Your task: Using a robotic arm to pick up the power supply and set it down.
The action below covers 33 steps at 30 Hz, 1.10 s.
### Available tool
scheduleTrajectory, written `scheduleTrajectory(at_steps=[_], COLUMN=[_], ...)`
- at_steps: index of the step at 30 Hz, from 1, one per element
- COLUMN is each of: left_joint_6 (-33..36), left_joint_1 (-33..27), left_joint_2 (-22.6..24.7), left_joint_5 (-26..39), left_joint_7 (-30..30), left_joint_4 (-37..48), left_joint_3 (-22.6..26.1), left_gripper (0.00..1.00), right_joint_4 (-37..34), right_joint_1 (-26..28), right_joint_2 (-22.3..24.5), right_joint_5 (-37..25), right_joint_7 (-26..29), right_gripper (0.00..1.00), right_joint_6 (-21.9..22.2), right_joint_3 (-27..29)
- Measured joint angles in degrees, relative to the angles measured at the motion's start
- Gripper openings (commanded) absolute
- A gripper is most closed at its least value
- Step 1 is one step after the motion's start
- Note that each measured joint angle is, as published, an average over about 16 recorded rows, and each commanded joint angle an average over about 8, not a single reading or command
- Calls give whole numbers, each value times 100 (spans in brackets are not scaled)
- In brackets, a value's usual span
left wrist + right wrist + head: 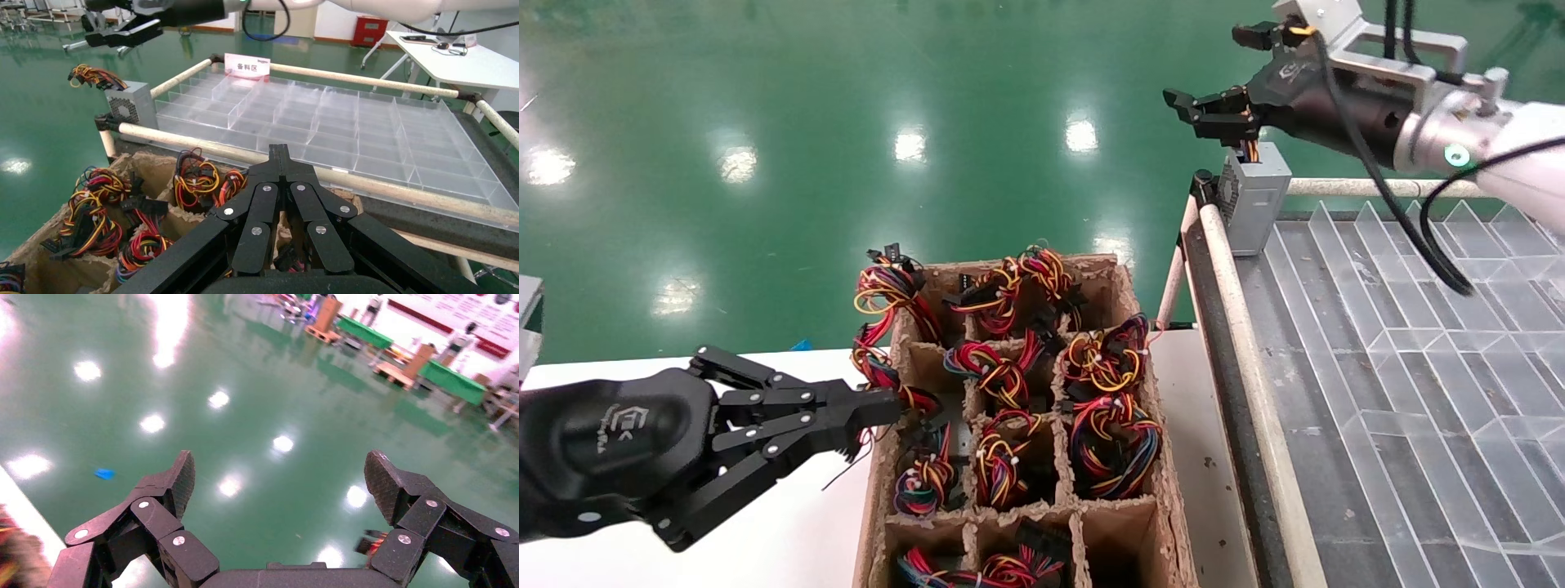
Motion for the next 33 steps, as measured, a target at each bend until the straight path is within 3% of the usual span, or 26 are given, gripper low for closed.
scheduleTrajectory(at_steps=[2,33], left_joint_6=[0,0], left_joint_1=[0,0], left_joint_2=[0,0], left_joint_5=[0,0], left_joint_7=[0,0], left_joint_4=[0,0], left_joint_3=[0,0], left_gripper=[100,100], right_joint_4=[244,3966], right_joint_1=[-180,-2913], right_joint_2=[118,1915], right_joint_5=[137,2227], right_joint_7=[120,1941], right_gripper=[100,100], right_joint_6=[-151,-2455], right_joint_3=[36,584])
